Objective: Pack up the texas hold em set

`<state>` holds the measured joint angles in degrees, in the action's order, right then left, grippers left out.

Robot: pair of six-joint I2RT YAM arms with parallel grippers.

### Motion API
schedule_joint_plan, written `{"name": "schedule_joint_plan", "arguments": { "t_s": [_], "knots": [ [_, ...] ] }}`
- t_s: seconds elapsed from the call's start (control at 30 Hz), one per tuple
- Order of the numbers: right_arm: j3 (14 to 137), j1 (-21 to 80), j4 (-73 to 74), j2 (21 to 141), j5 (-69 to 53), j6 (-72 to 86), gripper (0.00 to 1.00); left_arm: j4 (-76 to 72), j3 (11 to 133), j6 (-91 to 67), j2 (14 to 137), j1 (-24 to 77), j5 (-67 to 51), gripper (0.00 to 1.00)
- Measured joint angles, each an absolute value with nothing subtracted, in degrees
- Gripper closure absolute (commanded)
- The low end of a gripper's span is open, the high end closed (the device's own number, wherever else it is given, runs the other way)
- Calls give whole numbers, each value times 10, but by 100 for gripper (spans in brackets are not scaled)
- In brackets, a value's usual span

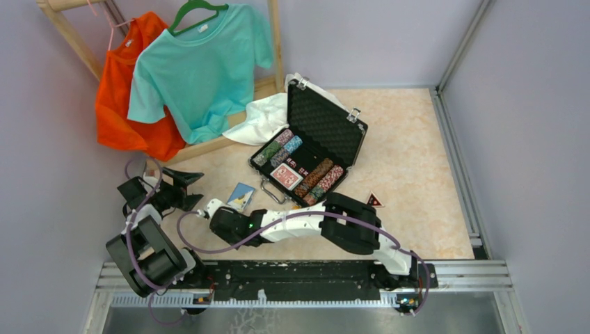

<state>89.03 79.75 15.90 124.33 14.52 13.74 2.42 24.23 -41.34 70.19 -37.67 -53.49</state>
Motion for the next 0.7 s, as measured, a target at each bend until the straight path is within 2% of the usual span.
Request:
{"name": "schedule_joint_plan", "arguments": {
  "t_s": [0.7],
  "knots": [
    [860, 783, 174, 1216, 145, 137, 62, 15, 242, -418, 706, -378, -543, 2]
  ]
}}
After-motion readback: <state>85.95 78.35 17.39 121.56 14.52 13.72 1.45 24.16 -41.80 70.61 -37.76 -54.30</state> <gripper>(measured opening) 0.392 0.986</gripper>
